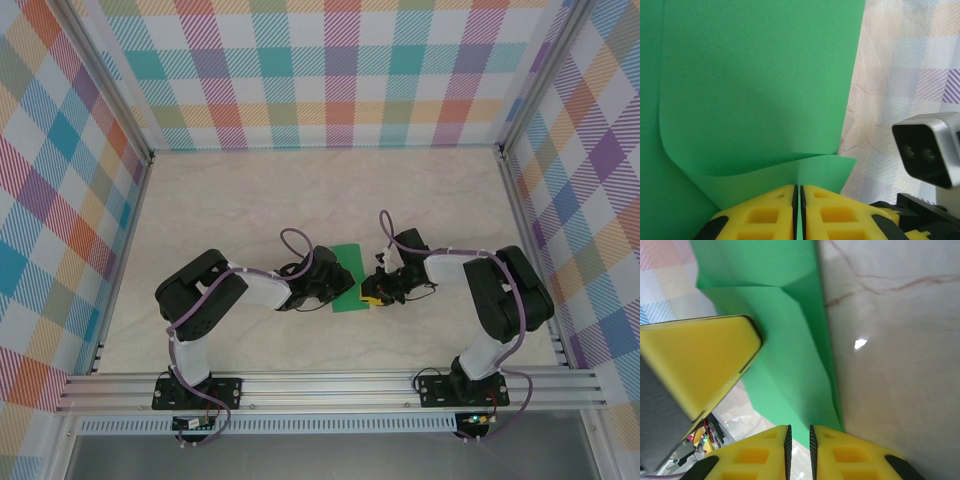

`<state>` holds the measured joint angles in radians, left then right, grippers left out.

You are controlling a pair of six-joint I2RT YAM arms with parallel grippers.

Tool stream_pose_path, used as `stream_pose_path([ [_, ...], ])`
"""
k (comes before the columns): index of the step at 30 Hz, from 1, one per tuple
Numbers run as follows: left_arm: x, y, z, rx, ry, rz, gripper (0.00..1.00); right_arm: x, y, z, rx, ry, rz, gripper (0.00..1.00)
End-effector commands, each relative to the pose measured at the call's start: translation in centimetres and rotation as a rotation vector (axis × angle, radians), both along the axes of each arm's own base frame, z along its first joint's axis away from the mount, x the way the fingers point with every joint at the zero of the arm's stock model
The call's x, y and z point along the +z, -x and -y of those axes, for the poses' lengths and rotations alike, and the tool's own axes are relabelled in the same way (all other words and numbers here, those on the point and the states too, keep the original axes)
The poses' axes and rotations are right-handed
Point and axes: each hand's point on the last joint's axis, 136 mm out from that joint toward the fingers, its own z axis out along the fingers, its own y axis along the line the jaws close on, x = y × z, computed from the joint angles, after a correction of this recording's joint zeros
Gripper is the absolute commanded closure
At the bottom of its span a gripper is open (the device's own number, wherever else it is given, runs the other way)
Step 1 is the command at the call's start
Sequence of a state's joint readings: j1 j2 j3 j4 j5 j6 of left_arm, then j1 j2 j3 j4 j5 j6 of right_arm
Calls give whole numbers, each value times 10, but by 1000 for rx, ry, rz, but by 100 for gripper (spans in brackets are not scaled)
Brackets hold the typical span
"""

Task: Fold a paper plane with a square sheet of paper (pick it up from the middle)
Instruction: Fold the triangle a second time at the center of the table.

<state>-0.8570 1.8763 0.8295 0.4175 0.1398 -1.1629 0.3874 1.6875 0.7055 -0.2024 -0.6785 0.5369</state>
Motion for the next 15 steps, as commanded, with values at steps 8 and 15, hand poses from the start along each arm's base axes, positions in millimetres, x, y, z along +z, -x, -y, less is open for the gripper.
stream_pose_path([
  [8,7,11,-9,-51,-83,29,81,-40,18,21,-2,142,-53,83],
  [15,26,16,6,-110,-14,45,82,-36,15,19,-6,128,-42,86],
])
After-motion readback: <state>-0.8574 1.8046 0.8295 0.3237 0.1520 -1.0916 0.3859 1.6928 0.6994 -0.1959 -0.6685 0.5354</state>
